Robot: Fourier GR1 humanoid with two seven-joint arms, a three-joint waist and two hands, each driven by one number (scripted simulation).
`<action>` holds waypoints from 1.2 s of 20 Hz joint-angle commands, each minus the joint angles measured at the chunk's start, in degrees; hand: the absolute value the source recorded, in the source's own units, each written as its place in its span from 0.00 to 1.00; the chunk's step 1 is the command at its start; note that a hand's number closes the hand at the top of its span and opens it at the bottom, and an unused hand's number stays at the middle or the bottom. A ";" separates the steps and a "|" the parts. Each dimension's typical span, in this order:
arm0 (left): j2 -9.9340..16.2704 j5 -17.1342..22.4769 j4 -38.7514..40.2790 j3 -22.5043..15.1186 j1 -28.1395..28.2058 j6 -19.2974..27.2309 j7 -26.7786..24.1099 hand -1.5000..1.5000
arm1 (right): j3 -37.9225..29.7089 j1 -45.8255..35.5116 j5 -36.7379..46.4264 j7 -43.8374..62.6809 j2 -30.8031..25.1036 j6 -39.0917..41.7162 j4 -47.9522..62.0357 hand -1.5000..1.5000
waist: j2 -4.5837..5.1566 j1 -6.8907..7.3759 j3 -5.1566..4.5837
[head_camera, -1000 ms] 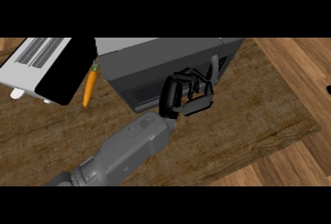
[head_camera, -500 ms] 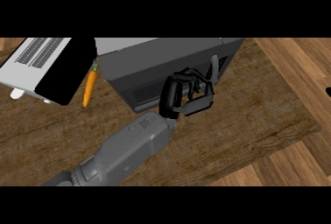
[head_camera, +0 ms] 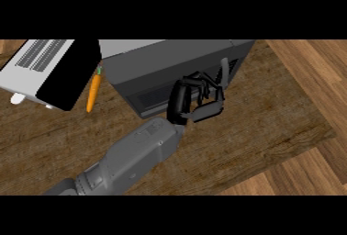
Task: Pick up the milk, place it into the microwave and close the microwave
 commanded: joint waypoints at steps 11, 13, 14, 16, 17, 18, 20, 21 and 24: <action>-0.03 1.96 10.08 -1.95 -3.47 3.67 6.35 1.00 | 0.69 -0.17 -6.00 0.79 -1.77 2.99 -1.08 0.00 | 0.25 1.24 0.00; -0.03 2.51 10.71 -2.34 -3.07 4.40 6.76 1.00 | 0.12 -0.45 -5.67 0.99 -2.09 2.22 -1.21 0.00 | 0.14 2.54 -0.09; -0.03 2.84 10.73 -2.98 -2.31 5.02 6.80 1.00 | -0.25 0.12 -5.76 0.99 -2.38 2.60 -1.69 0.00 | -0.19 2.18 -0.07; -0.03 3.95 11.51 -2.45 -1.20 6.04 6.84 1.00 | -0.84 0.42 -6.22 0.88 -2.44 2.27 -2.05 0.00 | -0.21 3.38 -0.14; -0.03 4.68 11.28 -1.88 -1.70 6.17 7.07 1.00 | -1.59 0.33 -6.71 0.96 -3.00 2.07 -2.41 0.00 | -0.50 3.61 -0.22; -0.03 5.08 11.43 -2.23 -1.15 6.10 7.26 1.00 | -1.27 1.49 -7.17 1.33 -2.87 1.97 -2.33 0.00 | -0.39 3.53 -0.19; -0.03 5.31 11.56 -3.02 -0.36 5.54 6.42 1.00 | -2.10 2.10 -7.07 1.15 -2.85 1.67 -2.65 0.00 | -0.57 4.19 -0.18; -0.03 5.81 11.35 -3.03 -0.52 5.05 6.60 0.00 | -1.88 2.28 -7.51 1.25 -2.69 1.38 -2.99 0.00 | -0.40 4.25 -0.23; -0.03 6.63 11.80 -3.52 -1.01 3.82 7.14 0.00 | -2.76 3.20 -8.33 2.05 -4.08 1.64 -3.67 0.00 | -0.65 4.70 -0.23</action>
